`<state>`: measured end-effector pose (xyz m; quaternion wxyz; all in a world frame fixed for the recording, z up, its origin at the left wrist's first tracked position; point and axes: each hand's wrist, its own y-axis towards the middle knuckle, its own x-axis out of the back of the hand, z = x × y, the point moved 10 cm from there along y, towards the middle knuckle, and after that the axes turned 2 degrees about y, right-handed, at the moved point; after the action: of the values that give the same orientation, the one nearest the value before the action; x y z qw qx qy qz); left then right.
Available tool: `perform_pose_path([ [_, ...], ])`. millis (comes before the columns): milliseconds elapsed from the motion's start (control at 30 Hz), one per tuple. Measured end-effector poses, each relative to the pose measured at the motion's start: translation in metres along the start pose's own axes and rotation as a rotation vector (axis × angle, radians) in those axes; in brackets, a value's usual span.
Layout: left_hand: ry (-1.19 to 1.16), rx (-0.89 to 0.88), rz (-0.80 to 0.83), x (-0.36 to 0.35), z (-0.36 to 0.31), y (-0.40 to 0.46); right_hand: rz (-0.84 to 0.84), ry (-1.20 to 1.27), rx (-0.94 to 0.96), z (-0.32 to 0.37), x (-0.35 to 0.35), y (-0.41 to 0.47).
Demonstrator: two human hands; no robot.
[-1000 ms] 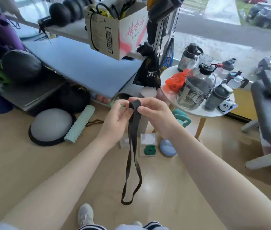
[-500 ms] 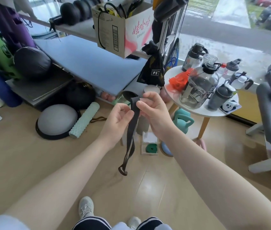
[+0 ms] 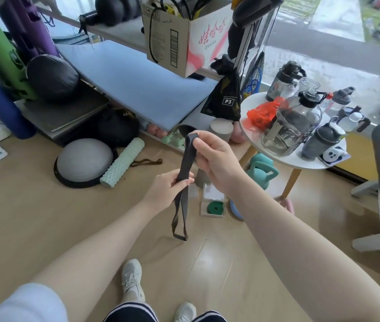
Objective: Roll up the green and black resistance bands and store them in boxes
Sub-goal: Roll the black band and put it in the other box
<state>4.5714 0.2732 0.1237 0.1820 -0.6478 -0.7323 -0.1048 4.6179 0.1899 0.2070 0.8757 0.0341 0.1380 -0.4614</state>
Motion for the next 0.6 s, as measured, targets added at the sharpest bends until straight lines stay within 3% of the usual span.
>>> perform_pose_path([
  [300, 0.113, 0.053, -0.150, 0.084, 0.043, 0.089, -0.164, 0.160, -0.117, -0.045, 0.015, 0.068],
  [600, 0.195, -0.096, -0.262, 0.165, 0.021, 0.193, -0.175, -0.150, -0.119, -0.050, 0.019, 0.160],
])
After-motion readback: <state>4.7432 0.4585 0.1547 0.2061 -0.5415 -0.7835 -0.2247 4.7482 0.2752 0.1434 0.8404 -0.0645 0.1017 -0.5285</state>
